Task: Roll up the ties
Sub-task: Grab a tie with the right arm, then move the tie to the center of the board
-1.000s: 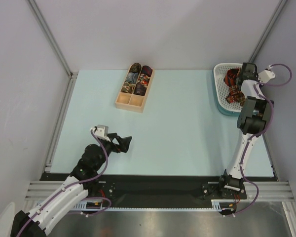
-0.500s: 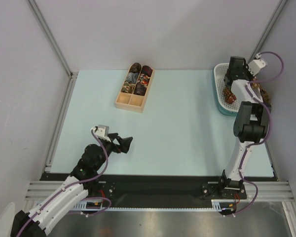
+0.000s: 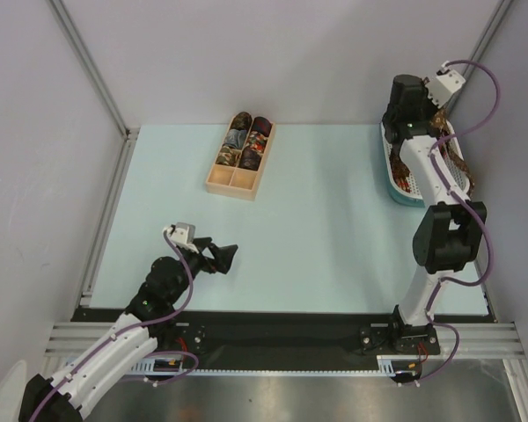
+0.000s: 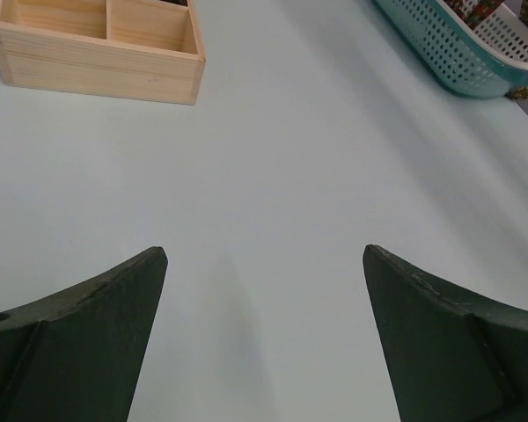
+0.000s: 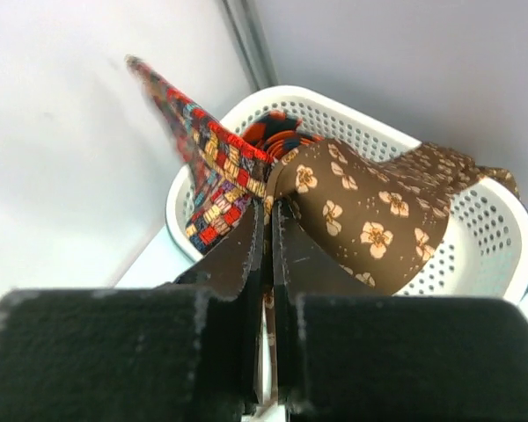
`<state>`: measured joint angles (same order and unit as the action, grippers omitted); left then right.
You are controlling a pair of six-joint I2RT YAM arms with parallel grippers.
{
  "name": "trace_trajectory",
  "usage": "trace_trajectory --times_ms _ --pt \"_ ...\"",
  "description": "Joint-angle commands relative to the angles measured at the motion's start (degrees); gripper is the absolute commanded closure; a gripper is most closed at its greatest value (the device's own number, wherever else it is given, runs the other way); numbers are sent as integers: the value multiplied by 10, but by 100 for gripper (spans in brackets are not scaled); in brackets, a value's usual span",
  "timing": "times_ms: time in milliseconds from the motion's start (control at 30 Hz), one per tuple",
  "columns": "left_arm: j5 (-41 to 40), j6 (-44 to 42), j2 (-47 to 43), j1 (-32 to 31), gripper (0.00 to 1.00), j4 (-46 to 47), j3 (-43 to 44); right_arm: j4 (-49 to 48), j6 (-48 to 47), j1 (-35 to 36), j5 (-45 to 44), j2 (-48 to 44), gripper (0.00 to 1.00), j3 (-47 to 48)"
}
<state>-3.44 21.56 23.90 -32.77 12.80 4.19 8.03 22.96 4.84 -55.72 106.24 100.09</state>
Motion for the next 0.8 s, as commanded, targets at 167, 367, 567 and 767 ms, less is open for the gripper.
trace_trajectory --times_ms 167,367,567,767 --pt "26 -3 28 -3 0 29 25 145 93 -61 130 -62 100 55" --pt "45 -7 67 -4 0 48 37 238 94 -50 246 -91 100 49" --pt "55 -8 76 -8 0 43 43 231 79 12 300 -112 100 -50" --pt "48 -8 55 -9 0 30 40 196 76 102 323 -103 100 -154"
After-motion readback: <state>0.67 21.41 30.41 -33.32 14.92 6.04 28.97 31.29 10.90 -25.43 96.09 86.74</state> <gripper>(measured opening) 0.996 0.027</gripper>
